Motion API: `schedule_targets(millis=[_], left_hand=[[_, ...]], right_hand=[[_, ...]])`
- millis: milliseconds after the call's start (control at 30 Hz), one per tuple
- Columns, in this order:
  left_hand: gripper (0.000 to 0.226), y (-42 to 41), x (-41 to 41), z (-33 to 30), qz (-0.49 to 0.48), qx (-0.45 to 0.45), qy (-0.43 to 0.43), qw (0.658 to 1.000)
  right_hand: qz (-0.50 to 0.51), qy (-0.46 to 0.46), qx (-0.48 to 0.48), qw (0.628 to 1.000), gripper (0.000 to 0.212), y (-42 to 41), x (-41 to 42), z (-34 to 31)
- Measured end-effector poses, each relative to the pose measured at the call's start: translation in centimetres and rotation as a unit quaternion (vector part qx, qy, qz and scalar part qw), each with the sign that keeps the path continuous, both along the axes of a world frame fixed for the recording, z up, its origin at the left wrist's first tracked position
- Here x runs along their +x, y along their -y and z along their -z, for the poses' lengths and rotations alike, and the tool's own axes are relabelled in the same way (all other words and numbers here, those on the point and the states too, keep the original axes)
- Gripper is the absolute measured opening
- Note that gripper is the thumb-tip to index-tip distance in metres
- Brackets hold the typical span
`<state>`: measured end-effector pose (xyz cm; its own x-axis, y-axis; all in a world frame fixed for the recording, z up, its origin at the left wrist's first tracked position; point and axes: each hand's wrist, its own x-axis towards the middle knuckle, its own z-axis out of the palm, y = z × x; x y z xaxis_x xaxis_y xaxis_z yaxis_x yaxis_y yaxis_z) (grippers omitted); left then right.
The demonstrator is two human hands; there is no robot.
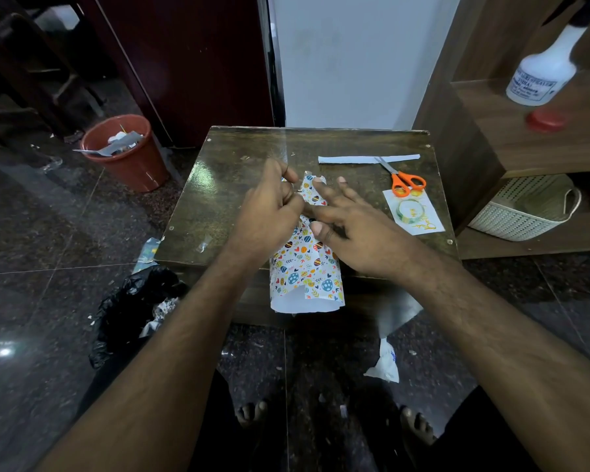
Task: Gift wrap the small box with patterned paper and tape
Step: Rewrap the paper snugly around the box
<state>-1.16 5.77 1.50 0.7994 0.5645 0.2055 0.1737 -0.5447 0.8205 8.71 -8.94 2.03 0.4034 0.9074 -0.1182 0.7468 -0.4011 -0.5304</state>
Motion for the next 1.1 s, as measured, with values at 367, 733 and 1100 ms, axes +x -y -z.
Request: schedule_targets(millis=[367, 733, 1100], left_hand=[[0.029, 0.8, 0.3, -0.3, 0.041, 0.052, 0.005, 0.998], [0.027, 0.5, 0.4, -0.2, 0.064, 0.029, -0.005, 0.998], [0.018, 0.8, 0.4, -0.9, 0.049, -0.202, 0.023, 0.978]], right_hand=[[-0.004, -0.028, 0.026, 0.999, 0.027, -0.4, 0.7, 0.9], [0.03, -0.058, 0.058, 0.996, 0.02, -0.2, 0.4, 0.6], [0.156, -0.134, 0.163, 0.965, 0.033, -0.8, -0.1, 1.2]])
